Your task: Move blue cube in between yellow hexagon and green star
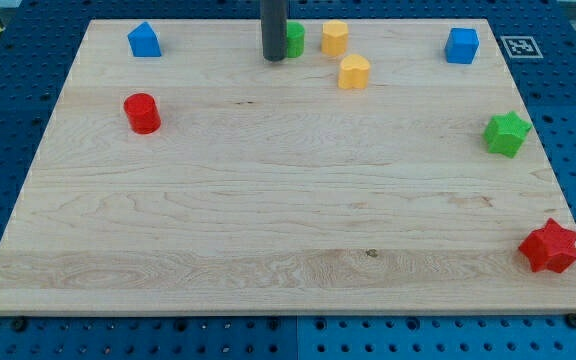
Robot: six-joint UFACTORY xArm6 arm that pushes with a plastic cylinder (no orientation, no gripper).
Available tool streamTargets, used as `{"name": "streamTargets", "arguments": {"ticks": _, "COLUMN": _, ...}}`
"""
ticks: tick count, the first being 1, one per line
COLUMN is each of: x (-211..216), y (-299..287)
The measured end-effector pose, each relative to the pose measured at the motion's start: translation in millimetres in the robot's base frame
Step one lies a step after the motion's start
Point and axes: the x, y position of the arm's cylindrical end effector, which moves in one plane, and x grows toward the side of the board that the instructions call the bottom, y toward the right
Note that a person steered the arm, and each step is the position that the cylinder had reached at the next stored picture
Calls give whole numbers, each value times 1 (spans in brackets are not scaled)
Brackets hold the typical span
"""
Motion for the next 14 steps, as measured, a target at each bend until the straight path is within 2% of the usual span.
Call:
{"name": "streamTargets", "arguments": {"ticks": 2, "x": 2, "y": -3}}
{"name": "streamTargets", "arguments": {"ticks": 4, "x": 69, "y": 5}}
{"name": "streamTargets", "arguments": {"ticks": 7, "x": 71, "y": 200}}
{"name": "streamTargets", "arguments": {"ticks": 8, "x": 56, "y": 251}}
{"name": "streamTargets", "arguments": {"ticks": 9, "x": 12, "y": 295}}
{"name": "streamTargets", "arguments": {"ticks": 10, "x": -55, "y": 298}}
{"name": "streamTargets", "arguments": {"ticks": 11, "x": -74, "y": 271}}
{"name": "streamTargets", "arguments": {"ticks": 12, "x": -51, "y": 267}}
{"name": "streamTargets", "arguments": {"ticks": 13, "x": 19, "y": 286}}
{"name": "streamTargets", "arguments": {"ticks": 14, "x": 101, "y": 278}}
